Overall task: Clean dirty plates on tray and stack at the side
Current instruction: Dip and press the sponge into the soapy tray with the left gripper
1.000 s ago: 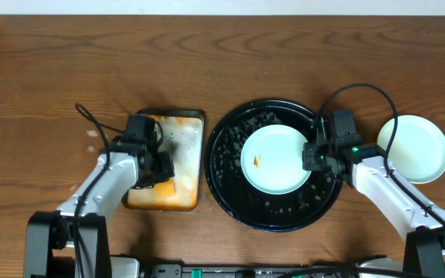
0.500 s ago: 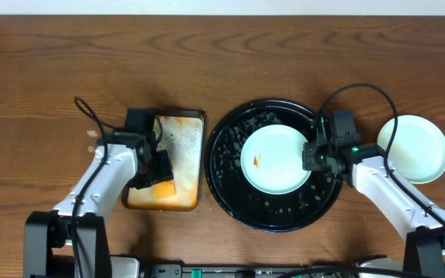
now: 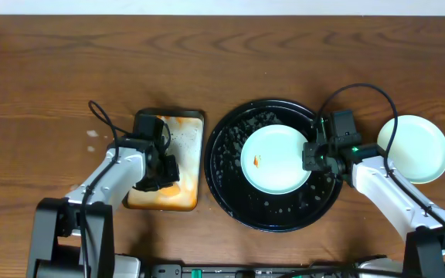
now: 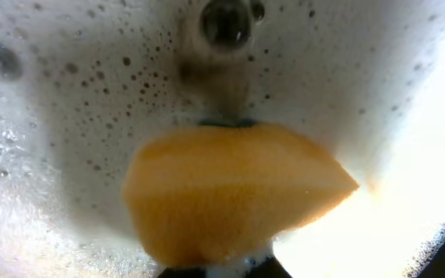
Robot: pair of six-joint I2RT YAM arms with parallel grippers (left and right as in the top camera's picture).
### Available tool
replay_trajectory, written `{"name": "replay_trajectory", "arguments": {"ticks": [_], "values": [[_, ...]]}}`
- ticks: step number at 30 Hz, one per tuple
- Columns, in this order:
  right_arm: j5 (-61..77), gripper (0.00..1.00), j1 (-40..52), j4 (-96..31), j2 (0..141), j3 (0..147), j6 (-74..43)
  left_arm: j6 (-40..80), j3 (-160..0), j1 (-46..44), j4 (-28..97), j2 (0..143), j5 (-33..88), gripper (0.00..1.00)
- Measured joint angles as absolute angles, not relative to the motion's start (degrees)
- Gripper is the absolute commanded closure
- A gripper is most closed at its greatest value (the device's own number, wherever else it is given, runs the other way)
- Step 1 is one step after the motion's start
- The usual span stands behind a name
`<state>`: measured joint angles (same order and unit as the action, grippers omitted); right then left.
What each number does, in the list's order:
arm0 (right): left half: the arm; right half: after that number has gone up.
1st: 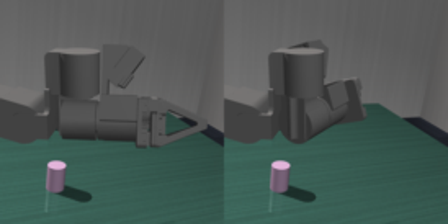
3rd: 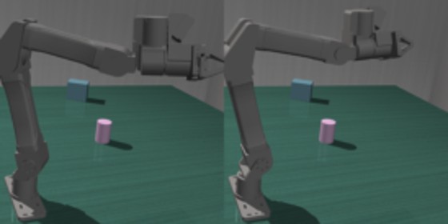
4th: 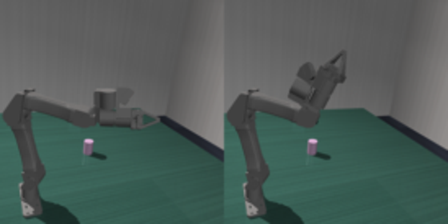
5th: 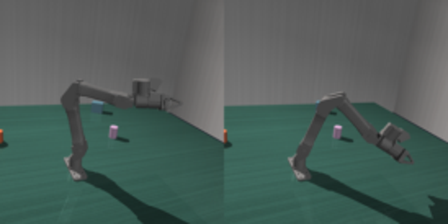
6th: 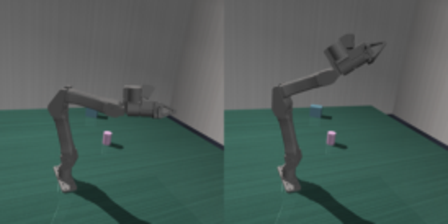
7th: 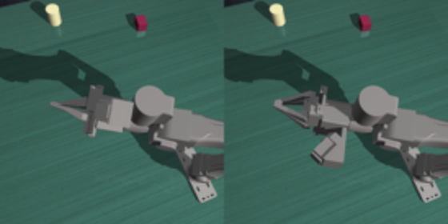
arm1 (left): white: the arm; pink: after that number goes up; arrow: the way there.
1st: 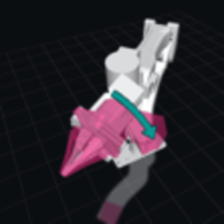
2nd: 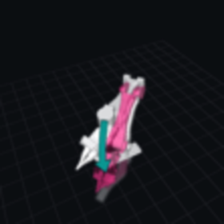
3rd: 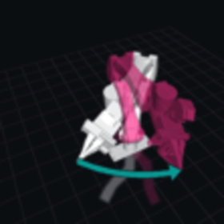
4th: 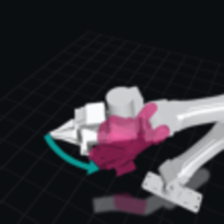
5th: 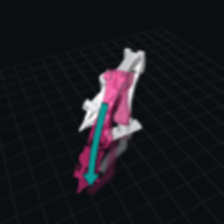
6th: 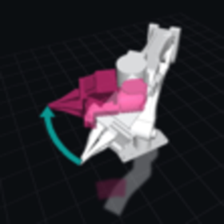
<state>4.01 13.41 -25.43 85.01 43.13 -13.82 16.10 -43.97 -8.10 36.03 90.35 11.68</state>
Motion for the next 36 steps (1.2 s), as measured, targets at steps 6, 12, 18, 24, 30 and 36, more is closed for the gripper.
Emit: {"name": "replay_trajectory", "arguments": {"ticks": [6,12,18,24,30,36], "values": [[4.0,0.99,13.4,-25.4,85.0,43.1,-13.8,15.8,-48.7,-8.5,41.7,91.1,11.7,0.46],[4.0,0.99,13.4,-25.4,85.0,43.1,-13.8,15.6,-52.9,-8.5,46.0,91.1,11.7,0.48],[4.0,0.99,13.4,-25.4,85.0,43.1,-13.8,15.2,-53.4,-8.5,47.4,91.1,11.7,0.53],[4.0,0.99,13.4,-25.4,85.0,43.1,-13.8,16.5,-53.3,-11.5,45.6,91.1,11.6,0.53],[4.0,0.99,13.4,-25.4,85.0,43.1,-13.8,19.8,-51.9,-17.1,42.7,91.7,7.2,0.57],[4.0,0.99,13.4,-25.5,85.0,43.1,-13.8,24.1,-51.8,-17.8,43.4,92.5,3.3,0.57]]}}
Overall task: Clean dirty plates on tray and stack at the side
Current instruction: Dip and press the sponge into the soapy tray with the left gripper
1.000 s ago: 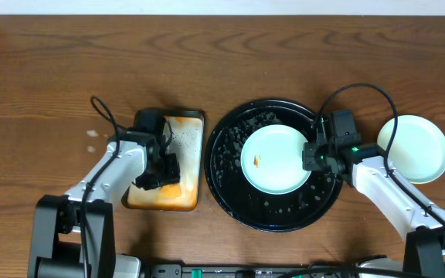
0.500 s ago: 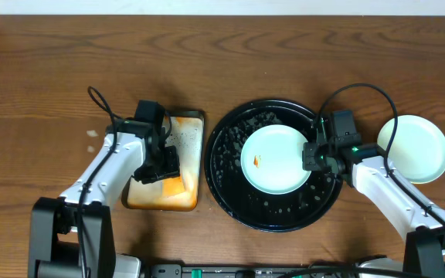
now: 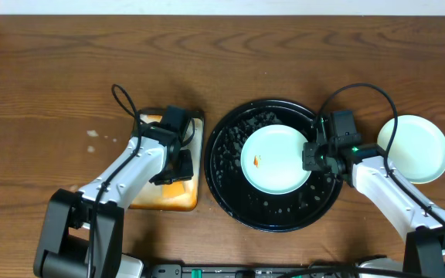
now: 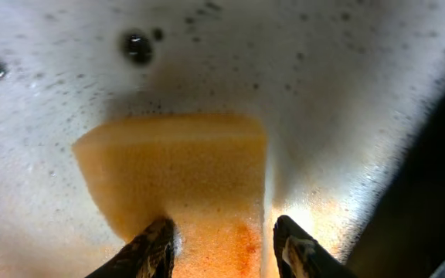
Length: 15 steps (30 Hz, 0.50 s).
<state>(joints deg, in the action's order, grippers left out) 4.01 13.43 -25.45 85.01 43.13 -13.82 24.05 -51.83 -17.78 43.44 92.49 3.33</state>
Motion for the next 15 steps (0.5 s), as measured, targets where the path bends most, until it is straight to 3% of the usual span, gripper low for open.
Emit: {"name": "replay_trajectory", "arguments": {"ticks": [6,15], "values": [[4.0,0.99,13.4,-25.5,85.0,43.1,-13.8,27.2,-54.0,-17.8,50.4,91.1,2.1,0.54],[4.0,0.99,13.4,-25.5,85.0,43.1,-13.8,30.1,-55.2,-17.8,51.0,87.0,1.3,0.53]]}}
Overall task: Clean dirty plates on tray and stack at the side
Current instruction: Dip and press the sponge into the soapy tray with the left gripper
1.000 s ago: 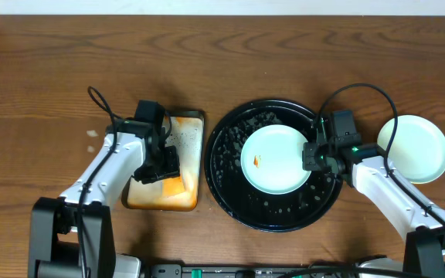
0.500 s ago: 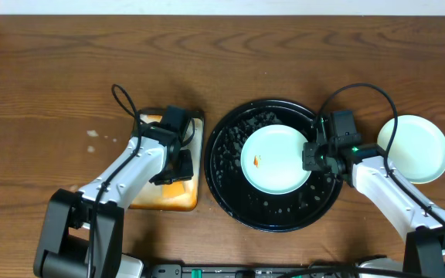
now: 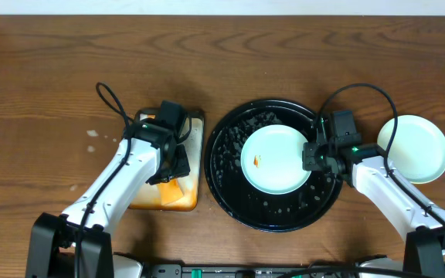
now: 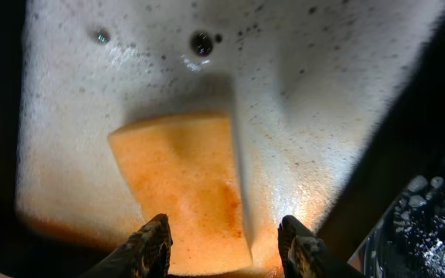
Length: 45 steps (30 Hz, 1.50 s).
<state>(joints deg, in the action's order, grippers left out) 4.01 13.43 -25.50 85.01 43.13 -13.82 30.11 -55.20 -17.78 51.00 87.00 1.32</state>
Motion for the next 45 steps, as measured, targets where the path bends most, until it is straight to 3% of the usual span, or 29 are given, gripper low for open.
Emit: {"name": "replay_trajectory", "arguments": {"ticks": [16,20,22,24,29,36,45], "values": [[4.0,0.99,13.4,-25.5,85.0,43.1,-13.8,38.9,-47.3,-17.8,43.7,89.5,-0.3,0.54],[4.0,0.99,13.4,-25.5,85.0,43.1,-13.8,39.1,-45.9,-17.8,41.1,91.7,-0.6,0.78],[4.0,0.99,13.4,-25.5,85.0,43.1,-13.8,38.7,-45.9,-17.7,40.9,91.9,-0.9,0.86],[4.0,0.99,13.4,-25.5,85.0,43.1,-13.8,38.6,-45.9,-17.7,40.7,91.9,-1.3,0.89],[4.0,0.99,13.4,-25.5,85.0,43.1,-13.8,35.9,-47.0,-17.7,42.6,91.9,-1.2,0.87],[4.0,0.99,13.4,-25.5,85.0,43.1,-13.8,25.6,-52.3,-17.7,42.4,91.9,-0.4,0.59],[4.0,0.99,13.4,-25.5,85.0,43.1,-13.8,18.2,-53.5,-17.7,43.3,91.9,-0.4,0.57]]}}
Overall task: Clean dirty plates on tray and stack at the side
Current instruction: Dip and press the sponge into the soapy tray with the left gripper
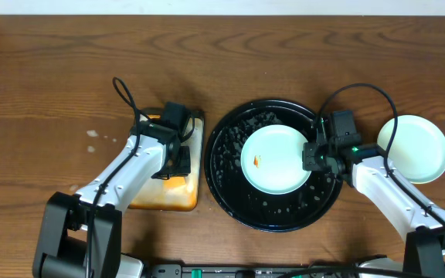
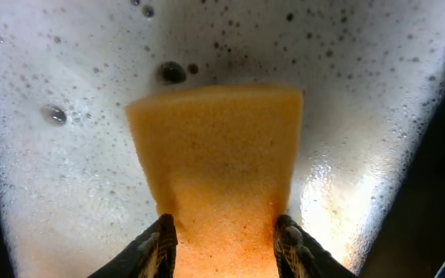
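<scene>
An orange sponge (image 2: 219, 154) lies in white foam inside the soap tray (image 1: 147, 199). My left gripper (image 2: 222, 241) is shut on it, one finger pressing each side of its near end. From overhead, the left gripper (image 1: 178, 158) sits over the right half of that tray. A white plate (image 1: 273, 158) with a small orange stain rests in the round black tray (image 1: 230, 185). My right gripper (image 1: 313, 154) is shut on the plate's right rim. A clean white plate (image 1: 416, 148) lies on the table at the far right.
The round black tray is wet and covered with droplets. The soap tray's dark right rim runs close beside the sponge. Arm cables loop above both wrists. Bare wooden table (image 1: 52, 77) spreads to the left and at the back.
My left gripper has come down closer to the foam. The sponge now sits square between the fingers instead of slanting. The black tray has left the wrist view. The right arm and plate are unchanged.
The left gripper first held the sponge deep in foam at the soap tray's front. Then it stood at the tray's right side with the sponge. Then it was higher, with the tray edges showing. Now it is low in the foam again. The right gripper stayed on the plate.
</scene>
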Robot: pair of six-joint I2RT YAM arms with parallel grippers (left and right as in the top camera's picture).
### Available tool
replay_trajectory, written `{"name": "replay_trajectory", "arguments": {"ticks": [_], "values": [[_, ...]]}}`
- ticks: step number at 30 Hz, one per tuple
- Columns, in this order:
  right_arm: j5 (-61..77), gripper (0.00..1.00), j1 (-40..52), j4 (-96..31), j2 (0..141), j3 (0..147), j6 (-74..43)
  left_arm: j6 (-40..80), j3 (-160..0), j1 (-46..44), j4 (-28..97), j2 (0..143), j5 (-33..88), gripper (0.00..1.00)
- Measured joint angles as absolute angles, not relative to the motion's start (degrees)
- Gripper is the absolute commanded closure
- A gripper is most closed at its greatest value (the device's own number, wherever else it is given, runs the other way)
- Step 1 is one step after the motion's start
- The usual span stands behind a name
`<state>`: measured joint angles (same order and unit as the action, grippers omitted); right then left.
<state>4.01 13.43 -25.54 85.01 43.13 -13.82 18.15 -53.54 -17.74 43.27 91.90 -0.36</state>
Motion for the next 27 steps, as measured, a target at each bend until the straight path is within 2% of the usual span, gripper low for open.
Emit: {"name": "replay_trajectory", "arguments": {"ticks": [15,17,20,22,23,24,25,27], "values": [[4.0,0.99,13.4,-25.6,85.0,43.1,-13.8,19.7,-51.3,-17.7,37.6,93.2,-0.4,0.57],[4.0,0.99,13.4,-25.6,85.0,43.1,-13.8,19.7,-51.3,-17.8,37.6,93.8,-0.4,0.62],[4.0,0.99,13.4,-25.6,85.0,43.1,-13.8,20.2,-51.2,-17.7,37.3,94.1,-0.4,0.80],[4.0,0.99,13.4,-25.6,85.0,43.1,-13.8,20.3,-51.2,-17.7,37.2,94.1,-0.4,0.81],[4.0,0.99,13.4,-25.6,85.0,43.1,-13.8,20.3,-51.2,-17.7,37.2,94.1,-0.4,0.74],[4.0,0.99,13.4,-25.6,85.0,43.1,-13.8,20.3,-51.2,-17.7,37.2,94.1,-0.4,0.62],[4.0,0.99,13.4,-25.6,85.0,43.1,-13.8,20.4,-51.2,-17.7,37.3,94.1,-0.4,0.57],[4.0,0.99,13.4,-25.6,85.0,43.1,-13.8,20.8,-51.4,-17.7,38.7,94.1,-0.3,0.54]]}}
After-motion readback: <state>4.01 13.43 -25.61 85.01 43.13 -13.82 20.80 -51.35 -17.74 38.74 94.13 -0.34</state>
